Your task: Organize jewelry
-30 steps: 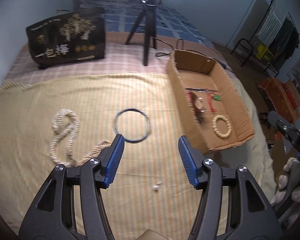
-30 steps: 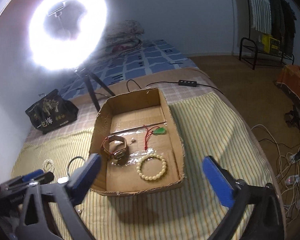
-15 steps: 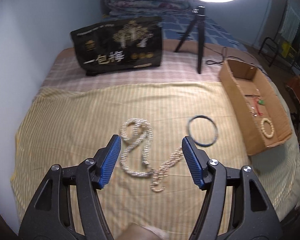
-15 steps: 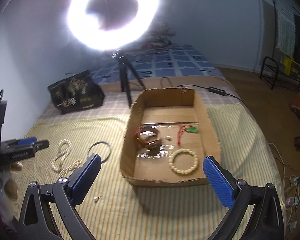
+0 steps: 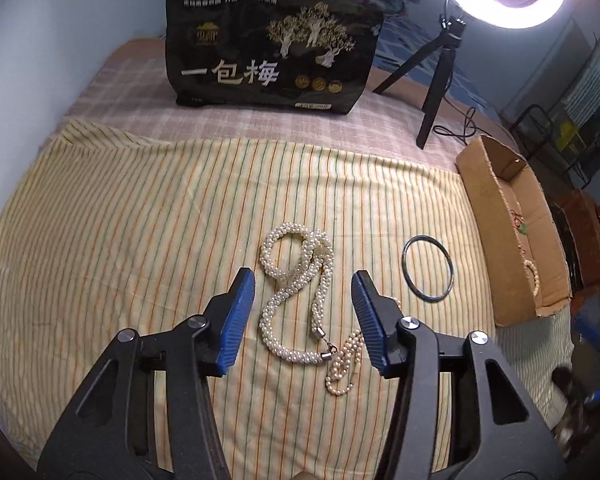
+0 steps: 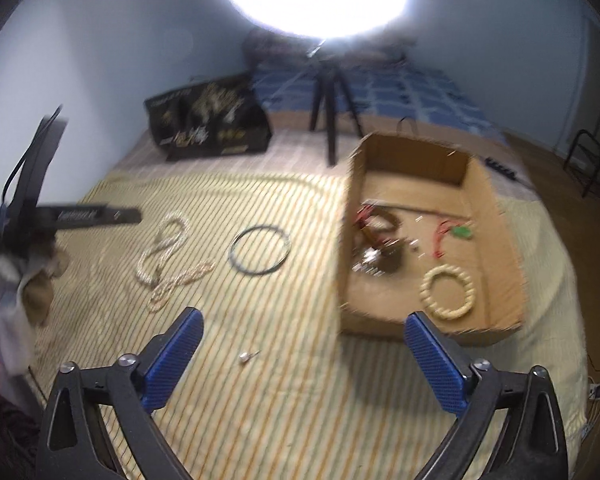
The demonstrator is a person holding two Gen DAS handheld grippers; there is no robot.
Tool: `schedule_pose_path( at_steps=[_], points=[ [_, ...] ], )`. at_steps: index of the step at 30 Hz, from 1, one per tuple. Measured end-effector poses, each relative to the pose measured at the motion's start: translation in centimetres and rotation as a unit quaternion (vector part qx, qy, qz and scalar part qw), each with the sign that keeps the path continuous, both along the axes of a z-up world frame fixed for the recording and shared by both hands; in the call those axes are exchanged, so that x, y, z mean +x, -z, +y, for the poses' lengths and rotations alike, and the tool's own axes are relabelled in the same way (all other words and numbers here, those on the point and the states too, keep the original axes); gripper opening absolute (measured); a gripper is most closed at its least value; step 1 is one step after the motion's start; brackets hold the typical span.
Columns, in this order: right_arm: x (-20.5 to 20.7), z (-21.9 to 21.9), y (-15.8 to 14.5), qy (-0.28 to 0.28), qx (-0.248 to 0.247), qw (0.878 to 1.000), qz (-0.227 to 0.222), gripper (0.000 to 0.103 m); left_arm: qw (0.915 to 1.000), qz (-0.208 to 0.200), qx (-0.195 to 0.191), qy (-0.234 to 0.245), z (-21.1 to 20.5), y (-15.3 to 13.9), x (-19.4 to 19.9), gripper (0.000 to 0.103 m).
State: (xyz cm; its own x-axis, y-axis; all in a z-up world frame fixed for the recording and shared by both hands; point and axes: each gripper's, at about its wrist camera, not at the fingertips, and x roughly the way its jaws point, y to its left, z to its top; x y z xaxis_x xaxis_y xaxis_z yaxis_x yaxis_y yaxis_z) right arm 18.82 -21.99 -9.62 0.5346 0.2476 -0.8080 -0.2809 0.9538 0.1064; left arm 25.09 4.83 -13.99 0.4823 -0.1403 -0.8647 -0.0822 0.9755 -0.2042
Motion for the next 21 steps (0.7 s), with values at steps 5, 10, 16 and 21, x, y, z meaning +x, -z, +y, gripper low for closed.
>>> schedule_pose_path(
  at_steps=[5,10,16,21],
  points=[
    [-0.5,2.0,1.8,-0.033,-0.003,0.999,0.023,0.08,0.9998,0.012,0.012,0.008,-0.6,1.5,0.7,0.042],
    [-0.6,3.4,4.4,-0.067,-0.011,0.996,0.054,0.056,0.9997,0.016,0.016,0.004,-0.4,2.5,1.1,0.04],
    [-0.6,4.8,6.8,-0.098,-0.028,0.992,0.076,0.038,0.9996,0.028,0.008,-0.006,0.6,3.8,1.9,0.034],
    [-0.1,5.3,7.4,-0.104,-0.029,0.991,0.079,0.035,0.9994,0.033,0.005,-0.004,0.9,4.4,2.3,0.034]
  ],
)
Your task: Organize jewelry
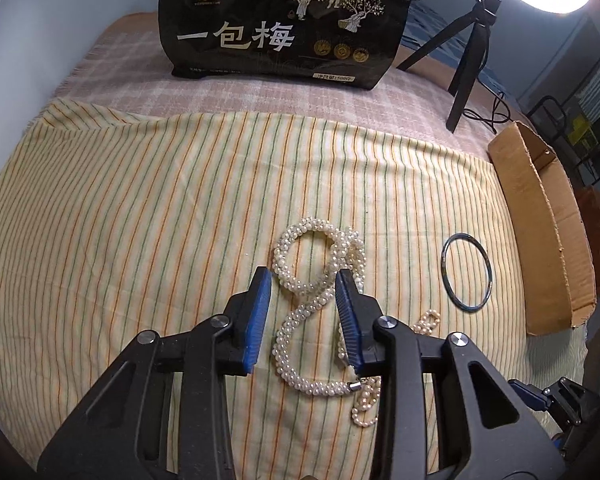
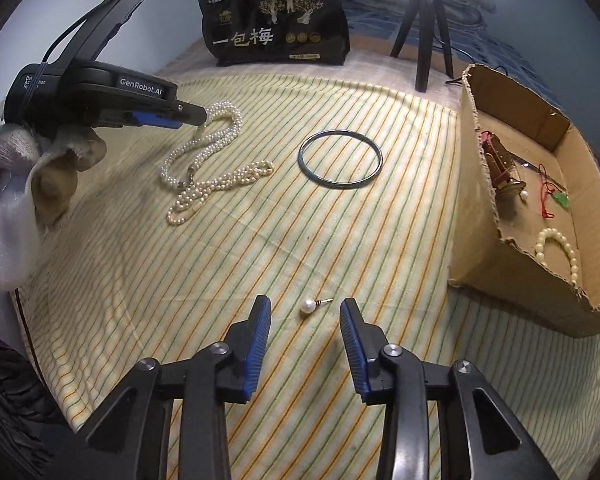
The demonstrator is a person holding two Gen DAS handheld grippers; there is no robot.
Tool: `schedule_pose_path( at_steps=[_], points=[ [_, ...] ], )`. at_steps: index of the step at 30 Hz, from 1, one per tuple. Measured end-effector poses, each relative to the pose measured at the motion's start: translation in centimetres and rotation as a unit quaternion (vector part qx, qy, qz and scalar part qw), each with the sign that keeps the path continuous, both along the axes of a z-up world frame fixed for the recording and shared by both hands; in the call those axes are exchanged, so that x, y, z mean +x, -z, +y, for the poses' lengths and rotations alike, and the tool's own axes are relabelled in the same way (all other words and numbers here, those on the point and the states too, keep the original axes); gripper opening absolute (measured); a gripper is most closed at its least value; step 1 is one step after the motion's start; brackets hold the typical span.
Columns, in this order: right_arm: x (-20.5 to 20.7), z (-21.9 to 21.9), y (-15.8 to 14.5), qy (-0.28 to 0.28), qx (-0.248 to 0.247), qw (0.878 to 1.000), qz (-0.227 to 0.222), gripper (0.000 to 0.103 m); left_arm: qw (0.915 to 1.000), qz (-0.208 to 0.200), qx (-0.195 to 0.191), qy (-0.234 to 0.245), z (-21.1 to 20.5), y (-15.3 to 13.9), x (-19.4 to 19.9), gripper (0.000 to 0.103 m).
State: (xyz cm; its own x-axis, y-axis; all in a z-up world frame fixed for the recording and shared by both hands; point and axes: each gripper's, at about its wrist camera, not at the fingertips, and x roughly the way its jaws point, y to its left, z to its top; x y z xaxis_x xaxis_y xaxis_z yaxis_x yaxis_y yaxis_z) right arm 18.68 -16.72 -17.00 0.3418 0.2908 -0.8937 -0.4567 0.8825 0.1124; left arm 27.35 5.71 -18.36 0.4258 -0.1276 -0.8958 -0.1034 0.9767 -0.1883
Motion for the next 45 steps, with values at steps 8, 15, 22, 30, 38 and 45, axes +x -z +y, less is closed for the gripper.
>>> schedule_pose_path(
  at_steps=[8,15,22,30,38,45],
  points=[
    [0.2,0.5,0.9,-0.009,-0.017,1.0,0.003,0.033,0.9999,0.004,0.001,0.01,-0.6,0.4,0.4,0.03],
    [0.2,0.9,1.1,-0.015,-0.024,1.0,-0.003,0.032,0.9999,0.01,0.007,0.01,-0.8,0.8,1.0,0.03],
    [-0.1,1.0,1.0,-0.02,-0.028,0.999,-0.008,0.015,1.0,0.008,0.003,-0.001,-0.6,0.9,1.8,0.029],
    [0.0,0.9,1.0,-0.019,-0.024,1.0,-0.007,0.015,0.9999,0.005,0.011,0.001,-0.7,1.1,2.9,0.01],
    [-0.2,0.9,0.7,-0.022,-0.013,1.0,-0.006,0.015,1.0,-0.001,-0.005,-0.007,-0.3,0.1,2.9,0.006],
    [-0.4,0.7,-0.1,-0.02,-0.003,1.0,-0.013,0.015,0.999,-0.027,-0.034,-0.01,0.3,-3.2,2.0,0.006]
  ],
)
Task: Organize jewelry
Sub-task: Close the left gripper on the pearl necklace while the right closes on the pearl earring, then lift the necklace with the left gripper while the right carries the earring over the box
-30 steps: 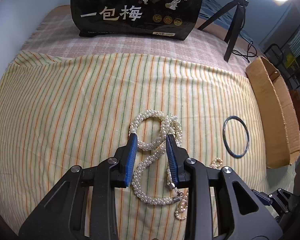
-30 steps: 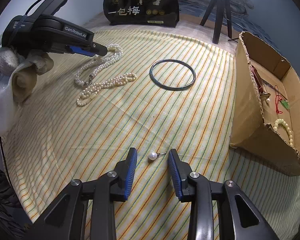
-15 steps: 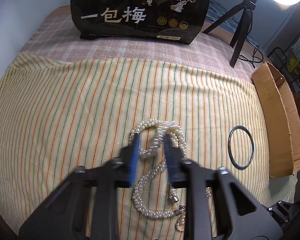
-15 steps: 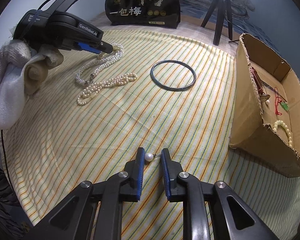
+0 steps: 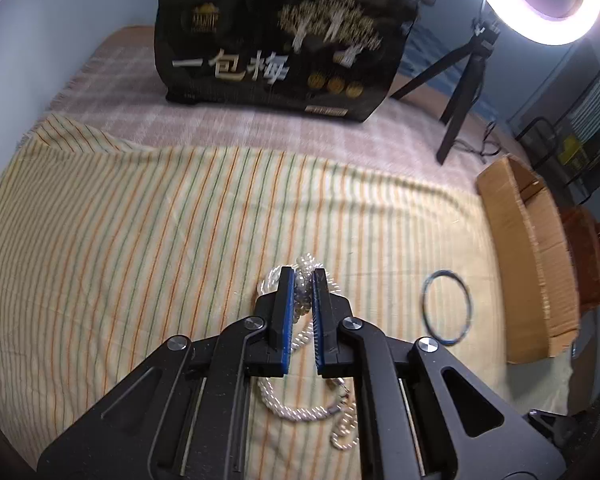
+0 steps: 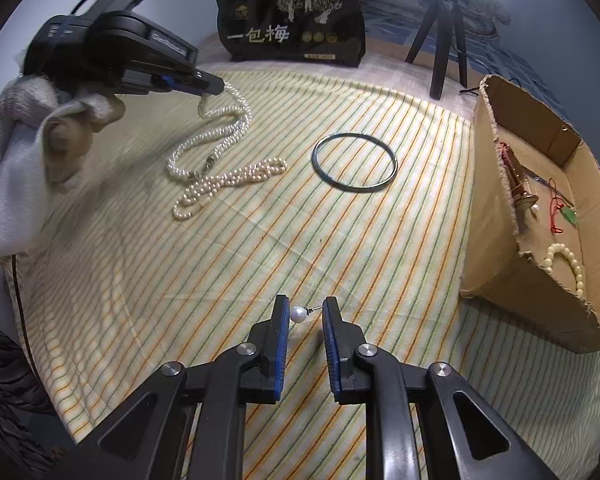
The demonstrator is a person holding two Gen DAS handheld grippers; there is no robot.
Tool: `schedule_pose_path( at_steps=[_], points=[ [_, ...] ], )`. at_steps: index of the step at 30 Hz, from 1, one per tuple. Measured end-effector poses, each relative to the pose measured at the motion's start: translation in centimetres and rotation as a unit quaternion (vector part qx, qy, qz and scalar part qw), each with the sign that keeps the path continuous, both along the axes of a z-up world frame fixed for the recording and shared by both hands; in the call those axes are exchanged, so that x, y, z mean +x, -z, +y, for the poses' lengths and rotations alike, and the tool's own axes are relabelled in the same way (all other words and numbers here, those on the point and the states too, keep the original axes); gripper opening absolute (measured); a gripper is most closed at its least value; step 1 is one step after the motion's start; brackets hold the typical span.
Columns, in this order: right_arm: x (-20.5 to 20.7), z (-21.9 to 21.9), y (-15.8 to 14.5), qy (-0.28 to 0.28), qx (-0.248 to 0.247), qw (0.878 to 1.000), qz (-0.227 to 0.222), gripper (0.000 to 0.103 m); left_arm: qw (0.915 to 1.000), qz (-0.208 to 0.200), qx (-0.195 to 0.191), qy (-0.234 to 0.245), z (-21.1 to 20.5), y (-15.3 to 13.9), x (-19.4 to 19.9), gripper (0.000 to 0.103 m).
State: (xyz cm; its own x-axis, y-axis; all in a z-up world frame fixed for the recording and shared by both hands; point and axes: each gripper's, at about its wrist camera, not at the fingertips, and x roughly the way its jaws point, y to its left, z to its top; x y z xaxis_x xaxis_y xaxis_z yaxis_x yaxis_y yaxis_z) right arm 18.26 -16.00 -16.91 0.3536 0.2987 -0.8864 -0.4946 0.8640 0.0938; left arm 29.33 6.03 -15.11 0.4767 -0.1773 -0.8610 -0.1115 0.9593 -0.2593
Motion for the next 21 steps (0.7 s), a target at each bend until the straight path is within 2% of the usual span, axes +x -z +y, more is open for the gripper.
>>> schedule_pose_path(
  at_steps=[9,21],
  points=[
    [-0.8,-0.8,-2.3,0.009,0.015,1.0,-0.022,0.015,0.9981,-0.046,-0.039,0.014,0.0,-5.0,-2.0,0.006],
    [-0.8,-3.3,-6.4,0.036,0.048,0.996,-0.059,0.015,0.9913,-0.098,-0.078,0.041,-1.4,-10.4,-4.0,0.006]
  ],
)
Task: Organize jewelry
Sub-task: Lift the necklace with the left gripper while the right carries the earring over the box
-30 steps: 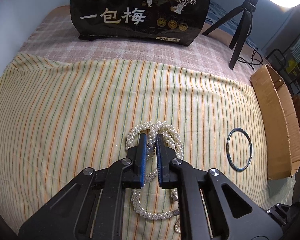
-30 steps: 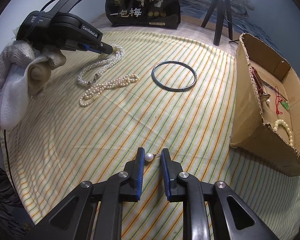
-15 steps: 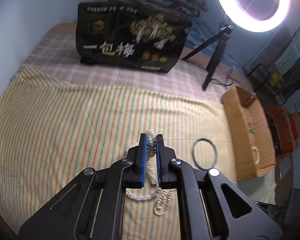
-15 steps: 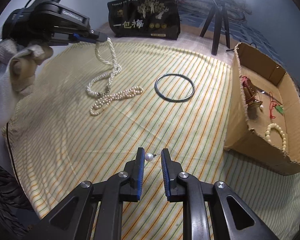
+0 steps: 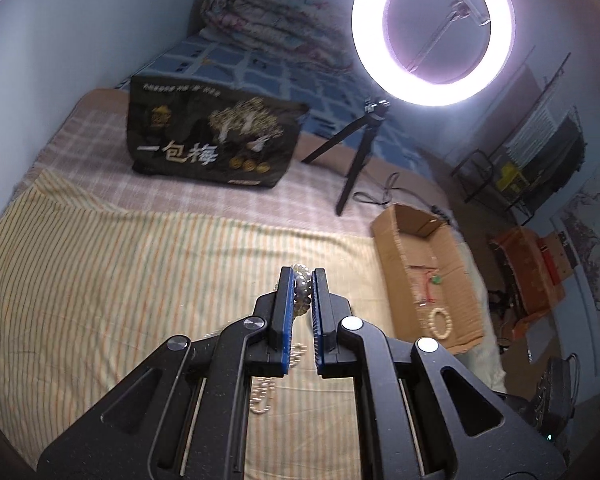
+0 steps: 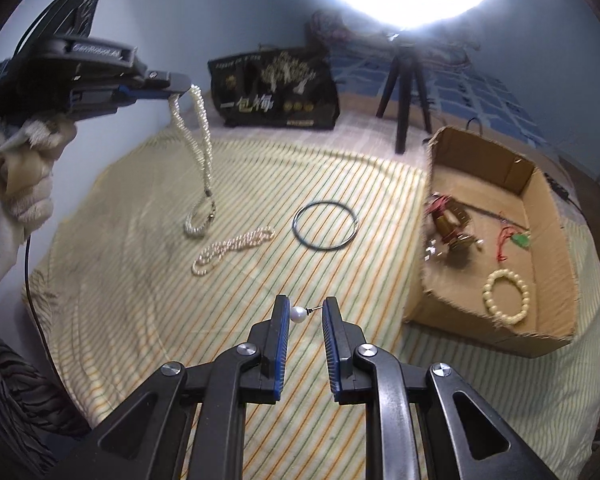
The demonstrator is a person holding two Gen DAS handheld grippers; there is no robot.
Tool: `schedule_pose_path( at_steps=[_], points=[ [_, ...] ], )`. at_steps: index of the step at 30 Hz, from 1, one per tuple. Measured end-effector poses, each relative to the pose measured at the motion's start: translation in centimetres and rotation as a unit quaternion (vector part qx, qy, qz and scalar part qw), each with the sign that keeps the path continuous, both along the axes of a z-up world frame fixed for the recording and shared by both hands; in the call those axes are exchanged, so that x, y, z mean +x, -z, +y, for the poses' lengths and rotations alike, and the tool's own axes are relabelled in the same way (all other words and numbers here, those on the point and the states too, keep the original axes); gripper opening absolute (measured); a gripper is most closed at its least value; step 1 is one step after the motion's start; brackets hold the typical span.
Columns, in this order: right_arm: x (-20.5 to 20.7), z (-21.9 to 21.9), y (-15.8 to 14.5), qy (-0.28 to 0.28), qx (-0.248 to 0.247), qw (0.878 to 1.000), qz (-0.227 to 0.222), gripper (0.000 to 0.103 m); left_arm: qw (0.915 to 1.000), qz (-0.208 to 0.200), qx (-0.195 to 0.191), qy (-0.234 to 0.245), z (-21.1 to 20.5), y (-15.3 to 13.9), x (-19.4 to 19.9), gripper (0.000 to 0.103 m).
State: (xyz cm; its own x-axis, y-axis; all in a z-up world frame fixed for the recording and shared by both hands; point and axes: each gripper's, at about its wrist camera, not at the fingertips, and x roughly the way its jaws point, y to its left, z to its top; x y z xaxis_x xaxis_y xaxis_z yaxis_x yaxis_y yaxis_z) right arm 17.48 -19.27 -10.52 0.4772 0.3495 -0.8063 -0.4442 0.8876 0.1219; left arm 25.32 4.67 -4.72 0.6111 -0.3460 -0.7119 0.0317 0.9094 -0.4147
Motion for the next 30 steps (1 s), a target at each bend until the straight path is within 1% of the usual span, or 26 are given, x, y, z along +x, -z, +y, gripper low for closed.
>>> schedule_pose_path(
  at_steps=[7,12,18,23,30],
  points=[
    [0.9,-2.7,-2.4,0.033,0.02,0.999,-0.019,0.015,0.9991,-0.03,-0.019,0.023,-2.4,-3.1,-0.2,0.006],
    [1.7,-5.4,-3.5,0.065,0.028,0.997,-0.028,0.015,0.9979,-0.043,-0.023,0.043,-4.6,-4.5,0.6,0.006],
    [2.3,-8.0,-3.9,0.094,0.032,0.995,-0.029,0.015,0.9961,-0.055,-0.026,0.064,-7.9,-6.3,2.3,0.006],
    [2.7,-9.6,-3.7,0.107,0.034,0.993,-0.025,0.015,0.9942,-0.067,-0.023,0.08,-11.0,-7.8,3.6,0.006],
    [3.3,-11.7,-3.3,0.124,0.035,0.991,-0.02,0.015,0.9919,-0.073,-0.017,0.102,-14.6,-8.7,5.6,0.006]
  ],
)
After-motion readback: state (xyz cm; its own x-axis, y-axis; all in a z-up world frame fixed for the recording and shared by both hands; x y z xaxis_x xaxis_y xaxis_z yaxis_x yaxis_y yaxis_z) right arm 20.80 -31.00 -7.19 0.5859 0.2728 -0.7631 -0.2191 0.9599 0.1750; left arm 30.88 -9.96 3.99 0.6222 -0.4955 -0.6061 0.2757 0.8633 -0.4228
